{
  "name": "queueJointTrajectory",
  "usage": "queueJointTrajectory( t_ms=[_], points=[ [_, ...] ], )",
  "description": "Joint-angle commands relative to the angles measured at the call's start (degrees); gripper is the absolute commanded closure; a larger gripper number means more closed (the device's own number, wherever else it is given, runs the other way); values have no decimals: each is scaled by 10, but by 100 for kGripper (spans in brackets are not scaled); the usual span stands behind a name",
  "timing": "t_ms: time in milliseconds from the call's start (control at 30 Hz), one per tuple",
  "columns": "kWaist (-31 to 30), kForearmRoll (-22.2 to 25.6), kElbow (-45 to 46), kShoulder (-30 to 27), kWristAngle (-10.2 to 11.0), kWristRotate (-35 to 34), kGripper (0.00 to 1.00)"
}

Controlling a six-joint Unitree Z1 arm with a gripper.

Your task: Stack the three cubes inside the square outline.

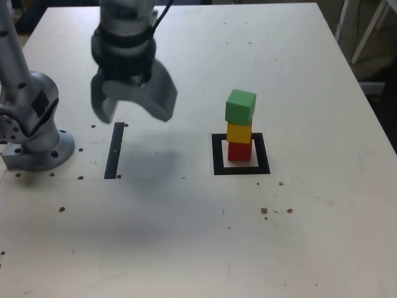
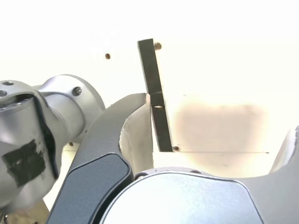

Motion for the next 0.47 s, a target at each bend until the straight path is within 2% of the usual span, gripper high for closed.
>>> queueJointTrajectory(
  t_ms=[0,267,433],
  points=[
    [-1,-18,42,-8,-5,-3,0],
    [-1,-74,116,-23,-27,-14,0],
    [-4,-75,122,-40,-36,-15,0]
  ],
)
